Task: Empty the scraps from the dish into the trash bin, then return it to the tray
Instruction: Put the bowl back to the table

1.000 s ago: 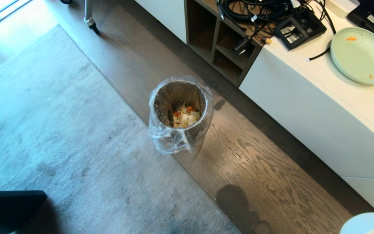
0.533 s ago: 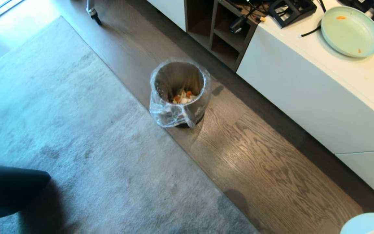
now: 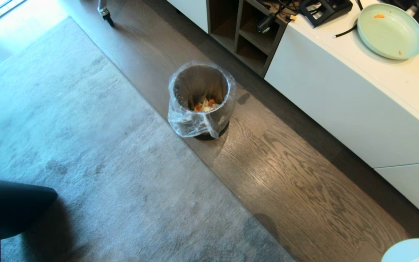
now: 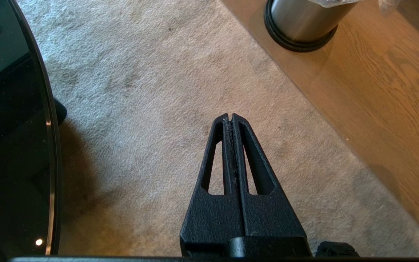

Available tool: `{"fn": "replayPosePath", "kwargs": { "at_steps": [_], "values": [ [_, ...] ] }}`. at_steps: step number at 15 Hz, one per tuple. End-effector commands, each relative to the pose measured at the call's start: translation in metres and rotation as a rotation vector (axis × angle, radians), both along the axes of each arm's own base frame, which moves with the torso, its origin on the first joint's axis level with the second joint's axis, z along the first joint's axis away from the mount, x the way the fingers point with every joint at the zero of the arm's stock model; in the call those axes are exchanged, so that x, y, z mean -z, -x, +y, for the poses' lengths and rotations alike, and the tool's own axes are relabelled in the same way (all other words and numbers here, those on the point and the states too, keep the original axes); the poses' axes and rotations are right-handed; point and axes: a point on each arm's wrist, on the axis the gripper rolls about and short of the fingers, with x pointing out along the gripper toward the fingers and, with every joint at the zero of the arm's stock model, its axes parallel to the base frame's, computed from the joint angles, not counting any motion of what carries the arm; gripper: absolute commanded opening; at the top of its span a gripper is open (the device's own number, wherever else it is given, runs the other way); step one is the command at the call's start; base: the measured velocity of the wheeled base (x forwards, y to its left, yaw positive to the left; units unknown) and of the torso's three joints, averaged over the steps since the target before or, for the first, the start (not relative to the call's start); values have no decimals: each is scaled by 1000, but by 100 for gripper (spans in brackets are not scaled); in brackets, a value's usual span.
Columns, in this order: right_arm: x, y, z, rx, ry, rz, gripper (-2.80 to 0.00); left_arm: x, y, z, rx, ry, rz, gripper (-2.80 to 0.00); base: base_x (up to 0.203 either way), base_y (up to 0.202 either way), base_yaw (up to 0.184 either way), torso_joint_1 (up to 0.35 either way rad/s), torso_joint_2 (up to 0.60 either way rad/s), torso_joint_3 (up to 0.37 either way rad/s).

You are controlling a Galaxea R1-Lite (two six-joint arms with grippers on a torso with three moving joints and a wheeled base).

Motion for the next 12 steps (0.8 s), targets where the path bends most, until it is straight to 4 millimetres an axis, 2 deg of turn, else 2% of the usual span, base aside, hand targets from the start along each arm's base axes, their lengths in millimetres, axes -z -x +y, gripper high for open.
{"fn": "replayPosePath", "kwargs": {
  "at_steps": [1, 12],
  "values": [
    [0, 0, 0, -1, 1, 2, -280, 0, 0, 0, -1, 2, -1, -280, 0, 0, 0, 0, 0, 0],
    [0, 0, 0, -1, 1, 2, -280, 0, 0, 0, -1, 5, -1, -280, 0, 0, 0, 0, 1, 182]
  ]
}}
